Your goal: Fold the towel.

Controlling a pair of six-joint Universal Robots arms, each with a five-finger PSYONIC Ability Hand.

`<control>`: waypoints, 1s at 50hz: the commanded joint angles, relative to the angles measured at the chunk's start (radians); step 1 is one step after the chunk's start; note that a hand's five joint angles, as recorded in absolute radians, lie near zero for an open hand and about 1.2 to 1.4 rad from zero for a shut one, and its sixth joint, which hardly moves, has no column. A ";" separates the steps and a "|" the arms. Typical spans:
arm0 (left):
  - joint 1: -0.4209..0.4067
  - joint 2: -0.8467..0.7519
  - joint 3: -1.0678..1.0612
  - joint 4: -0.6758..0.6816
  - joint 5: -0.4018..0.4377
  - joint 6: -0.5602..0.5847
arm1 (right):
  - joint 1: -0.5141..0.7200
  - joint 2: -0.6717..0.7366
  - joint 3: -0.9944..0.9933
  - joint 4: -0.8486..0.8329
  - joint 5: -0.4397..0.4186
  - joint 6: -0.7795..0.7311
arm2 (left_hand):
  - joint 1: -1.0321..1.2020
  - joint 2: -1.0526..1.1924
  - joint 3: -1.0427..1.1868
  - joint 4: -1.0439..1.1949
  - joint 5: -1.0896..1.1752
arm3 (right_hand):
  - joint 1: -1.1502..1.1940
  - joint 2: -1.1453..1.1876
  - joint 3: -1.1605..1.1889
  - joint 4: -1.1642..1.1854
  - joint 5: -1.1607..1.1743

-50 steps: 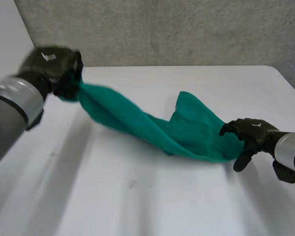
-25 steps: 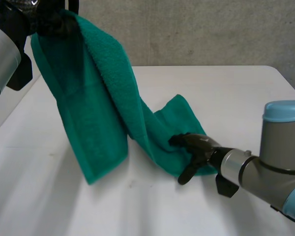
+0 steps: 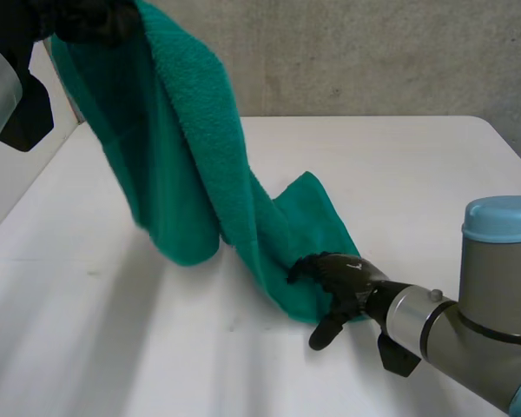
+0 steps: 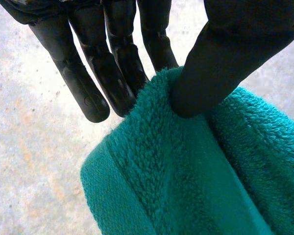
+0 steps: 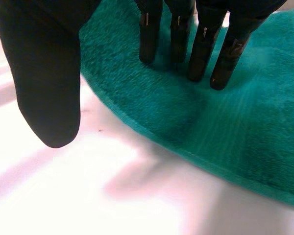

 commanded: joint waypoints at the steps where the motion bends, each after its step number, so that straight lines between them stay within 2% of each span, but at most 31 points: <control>1: -0.079 0.041 0.026 0.001 -0.010 0.001 | 0.098 0.068 -0.084 -0.045 0.015 0.015 | 0.259 0.202 0.207 0.204 0.270 | 0.018 0.012 -0.043 -0.043 -0.030; 6: -0.127 0.042 0.045 0.001 -0.050 0.004 | 0.204 0.201 -0.242 -0.055 0.120 0.028 | 0.259 0.202 0.207 0.204 0.270 | 0.018 0.012 -0.043 -0.043 -0.030; 8: -0.130 0.042 0.045 0.001 -0.054 0.004 | 0.218 0.220 -0.265 -0.054 0.137 0.036 | 0.259 0.202 0.207 0.204 0.270 | 0.029 0.024 -0.032 -0.032 -0.018; 9: -0.135 0.042 0.045 0.002 -0.062 0.004 | 0.244 0.264 -0.322 -0.052 0.182 0.065 | 0.259 0.202 0.207 0.204 0.270 | 0.090 0.085 0.029 0.029 0.043; 15: -0.135 0.041 0.043 0.002 -0.070 0.001 | 0.255 0.320 -0.434 -0.049 0.236 0.149 | 0.259 0.202 0.207 0.204 0.270 | 0.346 0.340 0.285 0.285 0.299; 18: -0.135 0.042 0.048 0.005 -0.070 0.001 | 0.258 0.330 -0.472 -0.046 0.236 0.171 | 0.259 0.202 0.207 0.204 0.270 | 0.335 0.329 0.274 0.274 0.288; 21: -0.132 0.044 0.048 0.018 -0.071 0.003 | 0.281 0.333 -0.494 -0.036 0.236 0.191 | 0.259 0.202 0.207 0.204 0.270 | 0.107 0.101 0.046 0.046 0.059; 23: -0.132 0.048 0.048 0.024 -0.074 0.003 | 0.282 0.333 -0.494 -0.031 0.236 0.190 | 0.259 0.202 0.207 0.204 0.270 | 0.100 0.094 0.039 0.039 0.053; 28: -0.136 0.071 0.043 0.030 -0.088 0.000 | 0.279 0.329 -0.491 -0.013 0.234 0.182 | 0.259 0.202 0.207 0.204 0.270 | 0.349 0.343 0.288 0.288 0.301; 31: -0.136 0.074 0.043 0.033 -0.088 0.000 | 0.285 0.324 -0.503 -0.013 0.222 0.185 | 0.259 0.202 0.207 0.204 0.270 | 1.017 1.011 0.956 0.956 0.969; 32: -0.136 0.074 0.043 0.034 -0.088 0.000 | 0.287 0.326 -0.509 -0.011 0.219 0.185 | 0.259 0.202 0.207 0.204 0.270 | 1.041 1.035 0.980 0.980 0.994; 36: -0.127 0.071 0.037 0.048 -0.089 0.000 | 0.282 0.337 -0.532 0.003 0.170 0.168 | 0.259 0.202 0.207 0.204 0.270 | 1.041 1.035 0.980 0.980 0.994; 39: -0.113 0.064 0.022 0.051 -0.091 0.000 | 0.278 0.337 -0.532 0.018 0.165 0.113 | 0.259 0.202 0.207 0.204 0.270 | 1.041 1.035 0.980 0.980 0.994; 40: -0.113 0.064 0.022 0.051 -0.091 0.000 | 0.272 0.330 -0.529 0.027 0.167 0.054 | 0.259 0.202 0.207 0.204 0.270 | 1.041 1.035 0.980 0.980 0.994; 41: -0.065 0.061 -0.010 0.053 -0.088 0.000 | 0.271 0.327 -0.528 0.032 0.168 0.017 | 0.259 0.202 0.207 0.204 0.270 | 1.041 1.035 0.980 0.980 0.994; 44: -0.008 0.056 -0.038 0.053 -0.083 -0.002 | 0.265 0.306 -0.499 0.078 0.187 -0.144 | 0.259 0.202 0.207 0.204 0.270 | 1.041 1.035 0.980 0.980 0.994; 45: -0.007 0.056 -0.038 0.053 -0.083 -0.002 | 0.265 0.306 -0.499 0.078 0.187 -0.145 | 0.259 0.202 0.207 0.204 0.270 | 1.041 1.035 0.980 0.980 0.994; 46: 0.011 0.054 -0.047 0.053 -0.083 -0.003 | 0.256 0.292 -0.473 0.102 0.208 -0.224 | 0.259 0.202 0.207 0.204 0.270 | 1.041 1.035 0.980 0.980 0.994; 48: 0.081 0.045 -0.081 0.065 -0.080 -0.006 | 0.244 0.263 -0.416 0.122 0.242 -0.325 | 0.259 0.202 0.207 0.204 0.270 | 0.569 0.563 0.508 0.508 0.522; 50: 0.114 0.039 -0.098 0.076 -0.080 -0.008 | 0.242 0.243 -0.390 0.122 0.250 -0.353 | 0.259 0.202 0.207 0.204 0.270 | 0.406 0.400 0.345 0.345 0.359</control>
